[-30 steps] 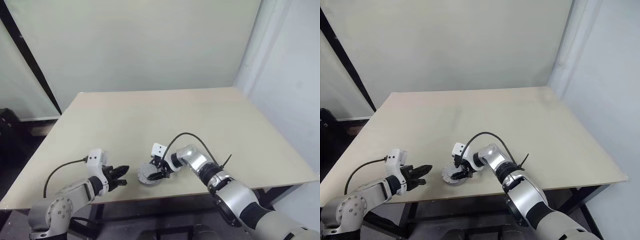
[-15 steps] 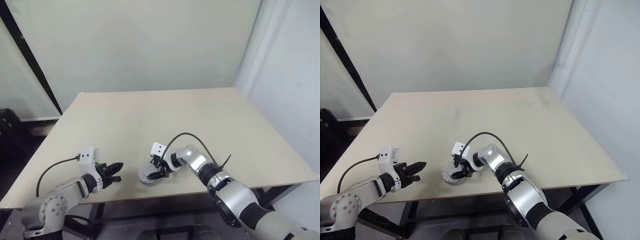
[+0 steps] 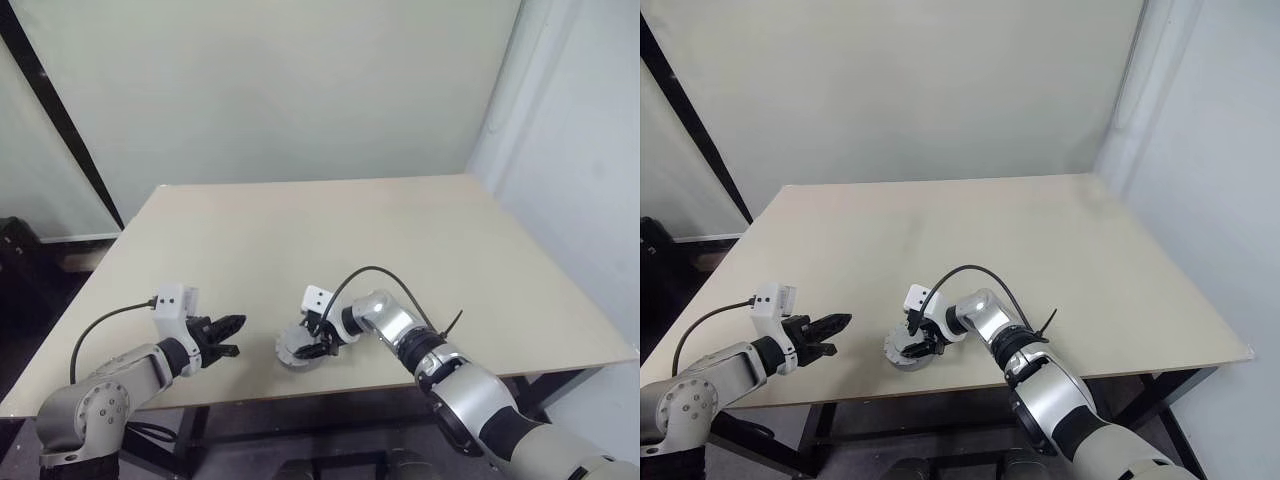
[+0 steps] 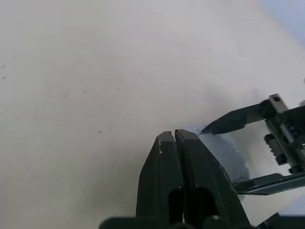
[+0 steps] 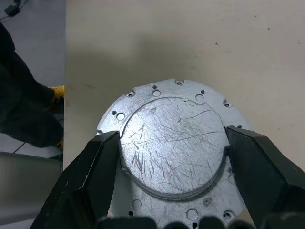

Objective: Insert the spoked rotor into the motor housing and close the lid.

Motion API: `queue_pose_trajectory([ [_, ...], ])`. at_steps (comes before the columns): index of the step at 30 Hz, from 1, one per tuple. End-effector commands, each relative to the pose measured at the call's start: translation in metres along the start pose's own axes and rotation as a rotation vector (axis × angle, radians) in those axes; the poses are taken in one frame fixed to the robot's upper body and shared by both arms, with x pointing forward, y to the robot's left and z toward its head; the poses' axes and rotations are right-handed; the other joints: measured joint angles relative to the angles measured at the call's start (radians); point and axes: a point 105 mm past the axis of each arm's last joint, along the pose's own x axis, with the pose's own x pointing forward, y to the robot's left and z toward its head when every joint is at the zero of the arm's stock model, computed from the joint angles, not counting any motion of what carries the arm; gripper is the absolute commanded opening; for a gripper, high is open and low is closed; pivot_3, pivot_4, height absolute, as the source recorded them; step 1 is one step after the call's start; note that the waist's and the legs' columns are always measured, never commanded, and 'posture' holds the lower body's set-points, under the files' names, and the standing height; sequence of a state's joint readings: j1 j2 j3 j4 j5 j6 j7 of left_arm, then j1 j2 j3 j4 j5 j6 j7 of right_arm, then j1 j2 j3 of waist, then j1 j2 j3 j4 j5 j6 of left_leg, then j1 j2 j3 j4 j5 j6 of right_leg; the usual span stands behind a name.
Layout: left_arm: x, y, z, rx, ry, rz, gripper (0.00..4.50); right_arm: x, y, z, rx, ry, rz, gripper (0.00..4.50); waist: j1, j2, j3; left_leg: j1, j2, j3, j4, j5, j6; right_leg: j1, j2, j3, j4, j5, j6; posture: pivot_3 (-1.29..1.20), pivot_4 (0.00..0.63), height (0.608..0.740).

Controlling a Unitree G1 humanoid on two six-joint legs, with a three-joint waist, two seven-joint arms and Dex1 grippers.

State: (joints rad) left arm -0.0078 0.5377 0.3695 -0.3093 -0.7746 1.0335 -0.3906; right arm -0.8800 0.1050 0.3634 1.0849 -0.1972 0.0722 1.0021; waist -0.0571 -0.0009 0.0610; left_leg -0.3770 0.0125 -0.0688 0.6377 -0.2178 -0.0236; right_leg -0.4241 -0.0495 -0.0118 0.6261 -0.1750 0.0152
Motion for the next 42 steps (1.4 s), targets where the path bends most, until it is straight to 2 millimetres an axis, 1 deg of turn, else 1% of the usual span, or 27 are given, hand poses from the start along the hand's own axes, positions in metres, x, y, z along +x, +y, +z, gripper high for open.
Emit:
queue_pose_trajectory([
  [1, 0.002, -0.003, 0.011, 0.072, -0.019, -0.01, 0.0, 0.001, 0.0, -0.017, 0.01, 0.069, -0.019, 3.29, 0.0, 0.0, 0.0, 0.0, 0.0, 0.0, 0.0, 0.0, 0.0, 0.0, 0.0, 0.0, 0.0, 0.0, 0.0, 0.0, 0.0, 0.74],
  [7, 0.015, -0.018, 0.002, 0.129, 0.008, -0.086, 0.0, 0.0, 0.0, -0.017, 0.001, 0.078, -0.021, 3.29, 0.0, 0.0, 0.0, 0.0, 0.0, 0.0, -0.001, 0.0, 0.0, 0.0, 0.0, 0.0, 0.0, 0.0, 0.0, 0.0, 0.0, 0.74],
  [11, 0.025, -0.025, -0.006, 0.126, 0.022, -0.125, 0.0, 0.0, -0.001, -0.017, -0.003, 0.08, -0.022, 3.29, 0.0, 0.0, 0.0, 0.0, 0.0, 0.0, -0.001, 0.0, 0.0, 0.0, 0.0, 0.0, -0.001, 0.0, 0.0, 0.0, 0.0, 0.74],
  [17, 0.04, -0.017, -0.025, 0.099, 0.101, -0.084, 0.0, 0.0, -0.001, -0.017, -0.006, 0.082, -0.023, 3.29, 0.0, -0.001, -0.001, 0.0, 0.0, 0.0, -0.001, 0.0, 0.0, 0.0, 0.0, 0.0, -0.001, 0.0, 0.0, 0.0, 0.0, 0.74],
  [20, 0.046, -0.012, -0.032, 0.085, 0.122, -0.056, 0.0, -0.001, -0.002, -0.017, -0.008, 0.083, -0.024, 3.29, 0.0, -0.001, -0.002, 0.0, 0.0, 0.0, -0.001, 0.0, 0.0, 0.0, 0.0, 0.0, -0.001, 0.0, 0.0, 0.0, 0.0, 0.74],
  [27, 0.057, -0.016, -0.046, 0.077, 0.163, -0.055, 0.0, -0.001, -0.002, -0.017, -0.01, 0.085, -0.026, 3.29, 0.001, -0.001, -0.002, 0.0, 0.0, 0.0, -0.002, 0.0, 0.0, 0.0, 0.0, 0.0, -0.001, 0.0, 0.0, 0.0, 0.0, 0.74],
  [34, 0.06, -0.014, -0.055, 0.088, 0.211, -0.032, 0.0, -0.002, -0.002, -0.017, -0.012, 0.085, -0.025, 3.29, 0.001, 0.001, -0.002, 0.0, 0.0, 0.0, -0.003, 0.0, 0.0, 0.0, 0.0, 0.0, -0.001, 0.0, 0.0, 0.0, 0.0, 0.74],
  [42, 0.06, -0.009, -0.058, 0.092, 0.231, 0.002, 0.0, -0.002, -0.006, -0.012, -0.019, 0.049, -0.058, 3.29, 0.001, 0.004, -0.003, 0.0, 0.0, 0.0, -0.003, 0.0, 0.0, 0.0, -0.001, -0.001, -0.001, 0.0, 0.0, 0.0, 0.0, 0.74],
])
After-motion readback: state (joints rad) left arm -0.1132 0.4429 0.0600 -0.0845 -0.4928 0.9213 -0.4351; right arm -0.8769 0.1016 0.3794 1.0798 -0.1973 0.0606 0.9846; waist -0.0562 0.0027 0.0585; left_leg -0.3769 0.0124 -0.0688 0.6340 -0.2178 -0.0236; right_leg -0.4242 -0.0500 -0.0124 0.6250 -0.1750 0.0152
